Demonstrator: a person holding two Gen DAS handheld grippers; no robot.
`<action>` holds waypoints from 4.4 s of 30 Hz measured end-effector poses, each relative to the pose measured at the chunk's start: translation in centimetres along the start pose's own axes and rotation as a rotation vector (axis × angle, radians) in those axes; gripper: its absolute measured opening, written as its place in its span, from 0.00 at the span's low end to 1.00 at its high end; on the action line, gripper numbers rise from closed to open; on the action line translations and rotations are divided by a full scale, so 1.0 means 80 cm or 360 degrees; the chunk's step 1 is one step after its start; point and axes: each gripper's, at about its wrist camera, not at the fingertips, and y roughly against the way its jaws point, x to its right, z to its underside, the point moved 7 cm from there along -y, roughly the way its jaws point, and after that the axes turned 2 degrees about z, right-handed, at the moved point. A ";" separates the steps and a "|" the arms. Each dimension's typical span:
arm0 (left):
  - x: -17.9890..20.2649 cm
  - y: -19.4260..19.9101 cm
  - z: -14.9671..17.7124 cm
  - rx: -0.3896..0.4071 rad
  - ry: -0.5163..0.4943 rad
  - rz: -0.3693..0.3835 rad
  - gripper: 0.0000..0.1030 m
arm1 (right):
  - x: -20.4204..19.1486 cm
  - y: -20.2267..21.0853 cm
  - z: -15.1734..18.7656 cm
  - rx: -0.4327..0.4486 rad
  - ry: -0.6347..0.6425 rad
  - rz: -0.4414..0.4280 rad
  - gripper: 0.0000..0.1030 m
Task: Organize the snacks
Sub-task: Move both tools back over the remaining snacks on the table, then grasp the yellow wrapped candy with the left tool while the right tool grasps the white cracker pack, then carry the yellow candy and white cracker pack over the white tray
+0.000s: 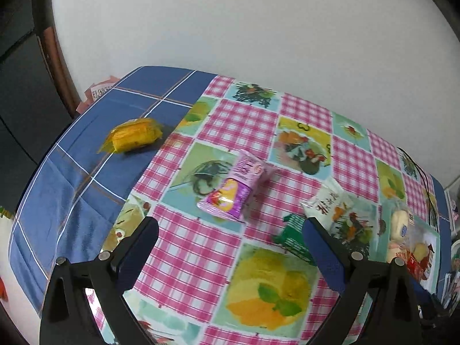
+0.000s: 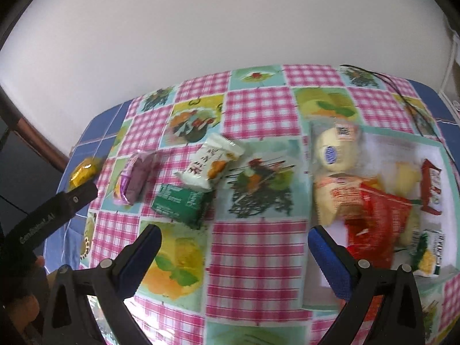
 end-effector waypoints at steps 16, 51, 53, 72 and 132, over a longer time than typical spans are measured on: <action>-0.024 -0.046 -0.024 -0.0084 -0.0184 -0.0034 0.97 | -0.017 -0.053 -0.019 -0.0062 -0.0031 0.0050 1.00; -0.168 -0.192 -0.119 -0.0240 -0.0765 -0.0371 0.66 | -0.043 -0.182 -0.080 -0.0270 -0.0082 0.0196 0.81; -0.167 -0.191 -0.118 -0.0255 -0.0751 -0.0367 0.65 | -0.044 -0.180 -0.080 -0.0261 -0.0061 0.0215 0.74; -0.127 -0.126 -0.107 -0.0212 -0.0542 -0.0273 0.52 | -0.024 -0.135 -0.062 -0.0208 -0.0030 0.0202 0.52; 0.385 0.050 0.071 0.0028 -0.0498 0.0492 0.53 | 0.297 0.073 -0.014 0.0099 -0.0498 0.0325 0.53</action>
